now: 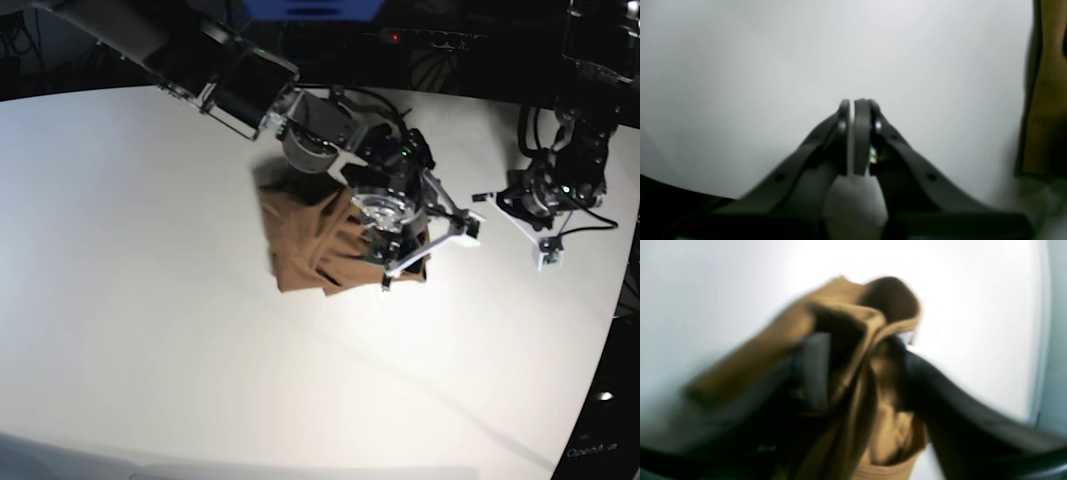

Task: Fold the T-shirt properly
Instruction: 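Press the folded bundle down with the right gripper and drag it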

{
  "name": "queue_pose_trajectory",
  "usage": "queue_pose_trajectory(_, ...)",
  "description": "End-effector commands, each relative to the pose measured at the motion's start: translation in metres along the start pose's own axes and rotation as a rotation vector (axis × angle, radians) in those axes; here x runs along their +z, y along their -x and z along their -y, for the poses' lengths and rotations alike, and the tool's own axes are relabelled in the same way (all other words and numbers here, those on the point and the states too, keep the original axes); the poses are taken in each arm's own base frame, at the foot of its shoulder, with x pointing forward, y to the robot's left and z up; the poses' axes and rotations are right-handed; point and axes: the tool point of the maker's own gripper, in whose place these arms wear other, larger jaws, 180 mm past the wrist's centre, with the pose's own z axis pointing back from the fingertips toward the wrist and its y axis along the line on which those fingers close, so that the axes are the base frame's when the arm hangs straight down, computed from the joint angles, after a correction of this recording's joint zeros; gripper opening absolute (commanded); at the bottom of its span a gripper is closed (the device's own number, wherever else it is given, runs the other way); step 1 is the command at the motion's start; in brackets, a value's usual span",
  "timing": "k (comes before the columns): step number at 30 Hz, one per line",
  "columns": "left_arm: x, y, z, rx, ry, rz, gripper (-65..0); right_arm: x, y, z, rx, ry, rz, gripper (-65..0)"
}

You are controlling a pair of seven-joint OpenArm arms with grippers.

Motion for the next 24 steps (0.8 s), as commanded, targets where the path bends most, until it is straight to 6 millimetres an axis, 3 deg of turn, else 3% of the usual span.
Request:
queue_pose_trajectory(1, 0.006, -0.014, -0.005, -0.002, -0.009, 0.045, -62.7, 0.01, -0.024, 0.011, 0.0, 0.028, 0.074, -19.4)
queue_pose_trajectory(6, 0.005, -0.013, 0.001, 0.006, 0.004, 0.045, -62.7, 0.026, -0.039, 0.003, 0.099, -0.015, 0.138, -3.6)
queue_pose_trajectory(8, 0.005, -0.013, 0.001, 0.006, 0.004, 0.045, -62.7, 0.035, -0.046, 0.004, 0.138, -0.021, 0.166, -0.4)
queue_pose_trajectory(12, 0.005, -0.013, 0.0, 0.005, 0.003, 0.044, -62.7, 0.037, -0.04, 0.009, 0.156, -0.006, 0.169, 0.0)
queue_pose_trajectory(17, 0.006, -0.008, 0.001, 0.0, 0.006, 0.04, -62.7, 0.029, -0.012, 0.017, 0.182, 0.009, 0.122, 0.0)
queue_pose_trajectory(24, 0.02, -0.009, 0.016, -0.027, 0.045, 0.092, -62.7, 0.018, 0.045, 0.053, 0.176, 0.057, 0.074, 0.0)
